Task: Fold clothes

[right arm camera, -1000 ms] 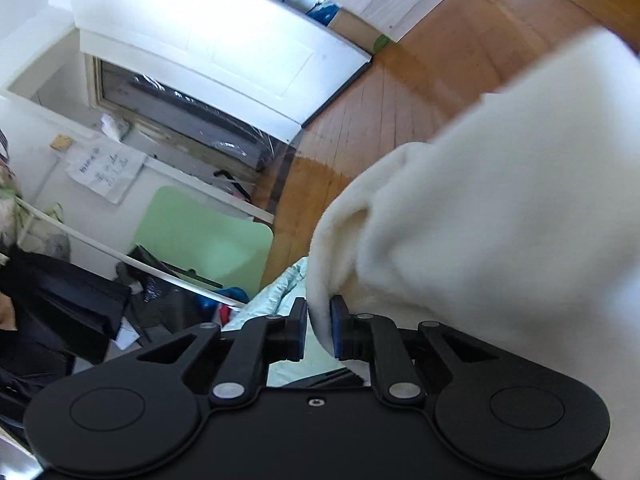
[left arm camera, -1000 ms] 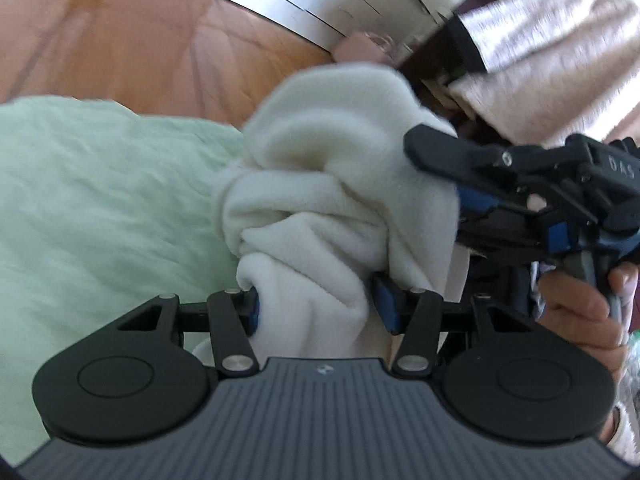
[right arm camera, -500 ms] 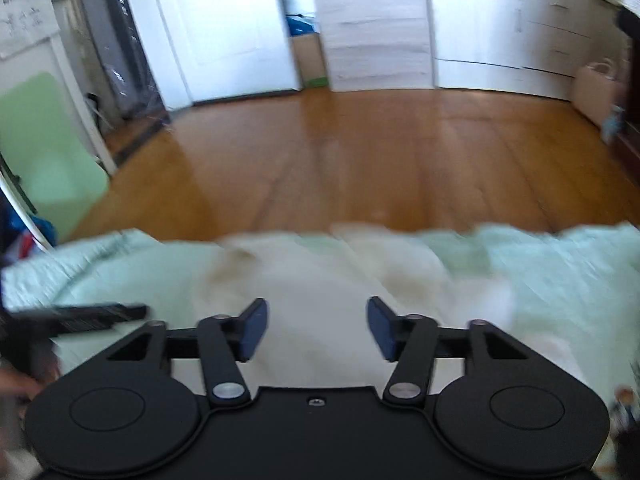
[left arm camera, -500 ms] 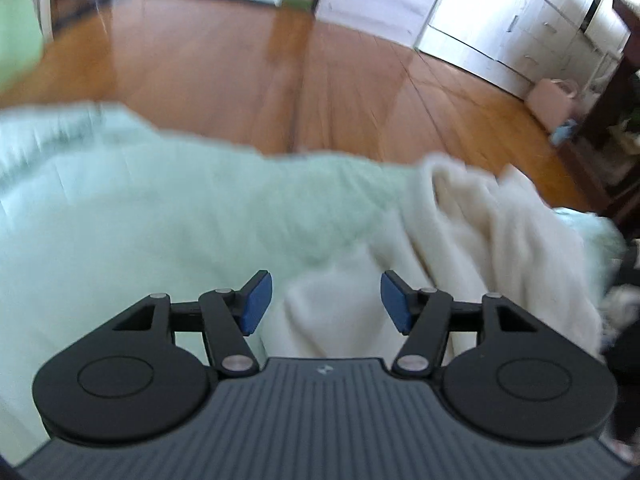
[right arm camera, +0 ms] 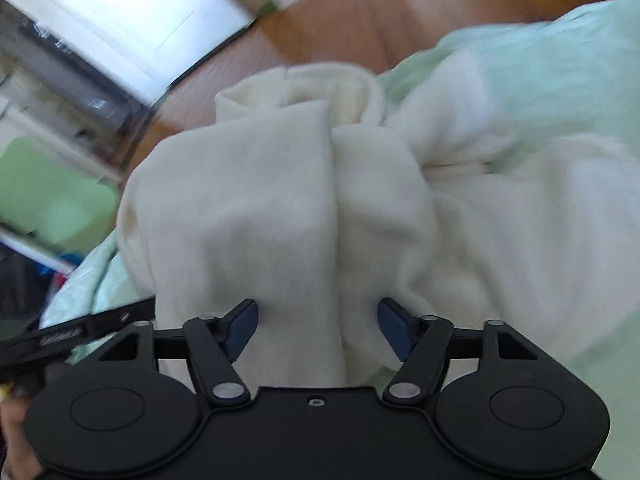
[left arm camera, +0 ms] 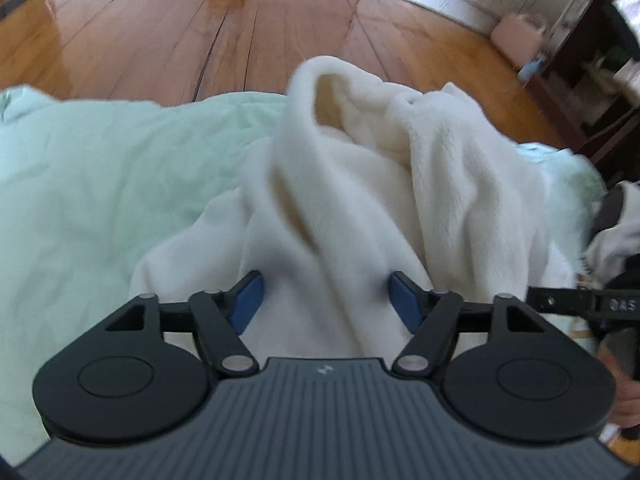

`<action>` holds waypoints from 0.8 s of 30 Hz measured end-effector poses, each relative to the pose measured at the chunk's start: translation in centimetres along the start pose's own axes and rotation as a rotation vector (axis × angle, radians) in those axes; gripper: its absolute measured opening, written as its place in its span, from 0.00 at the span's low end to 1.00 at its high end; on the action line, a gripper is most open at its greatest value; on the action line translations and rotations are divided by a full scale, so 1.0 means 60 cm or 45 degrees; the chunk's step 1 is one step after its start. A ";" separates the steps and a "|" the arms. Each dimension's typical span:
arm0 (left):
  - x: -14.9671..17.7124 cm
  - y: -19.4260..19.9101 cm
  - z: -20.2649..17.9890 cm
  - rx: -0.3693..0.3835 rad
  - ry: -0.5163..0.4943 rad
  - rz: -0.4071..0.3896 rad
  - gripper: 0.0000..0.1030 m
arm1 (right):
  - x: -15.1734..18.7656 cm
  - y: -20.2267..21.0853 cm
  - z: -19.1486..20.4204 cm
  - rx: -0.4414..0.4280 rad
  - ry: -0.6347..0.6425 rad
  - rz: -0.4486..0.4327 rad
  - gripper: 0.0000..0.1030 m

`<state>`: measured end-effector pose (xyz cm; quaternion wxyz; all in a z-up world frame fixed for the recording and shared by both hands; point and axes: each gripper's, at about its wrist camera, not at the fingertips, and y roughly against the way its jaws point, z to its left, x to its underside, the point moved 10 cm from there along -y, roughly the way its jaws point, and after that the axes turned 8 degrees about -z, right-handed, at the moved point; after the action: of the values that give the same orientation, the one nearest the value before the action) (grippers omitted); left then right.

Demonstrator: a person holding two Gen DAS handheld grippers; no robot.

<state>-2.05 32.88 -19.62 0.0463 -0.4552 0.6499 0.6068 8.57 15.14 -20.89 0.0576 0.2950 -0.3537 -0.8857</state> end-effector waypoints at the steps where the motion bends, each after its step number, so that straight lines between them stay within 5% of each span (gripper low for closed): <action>1: -0.008 -0.016 -0.009 -0.016 -0.017 0.018 0.71 | -0.008 -0.009 0.006 -0.002 0.125 0.071 0.27; 2: -0.012 -0.029 -0.017 -0.016 -0.048 0.047 0.72 | -0.017 -0.016 0.016 0.012 0.292 0.151 0.09; 5: -0.032 -0.080 -0.045 -0.014 -0.116 0.153 0.72 | -0.063 0.012 0.066 0.006 0.591 0.209 0.09; 7: -0.054 -0.106 -0.064 -0.040 -0.148 0.207 0.72 | -0.096 0.045 0.097 -0.057 0.619 0.190 0.08; 10: -0.069 -0.139 -0.080 -0.124 -0.212 0.144 0.76 | -0.127 0.088 0.113 -0.056 0.616 0.080 0.06; 16: -0.026 -0.051 -0.081 -0.202 0.078 -0.015 0.74 | -0.091 0.136 0.089 0.001 0.544 -0.134 0.06; 19: 0.001 0.021 -0.086 -0.061 0.270 -0.032 0.74 | -0.063 0.147 0.087 0.013 0.514 -0.194 0.11; 21: -0.009 0.050 -0.089 -0.088 0.275 -0.093 0.74 | -0.045 0.154 0.087 0.018 0.492 -0.232 0.13; 23: -0.012 0.073 -0.107 -0.099 0.255 -0.130 0.74 | -0.030 0.156 0.082 0.028 0.455 -0.265 0.44; 24: -0.008 0.082 -0.116 -0.094 0.252 -0.139 0.74 | -0.025 0.148 0.075 0.052 0.432 -0.273 0.46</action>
<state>-1.54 26.60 -13.85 -0.0018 -0.5489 0.6028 0.5791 6.32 11.67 -11.68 0.0158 0.4771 -0.3236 -0.8170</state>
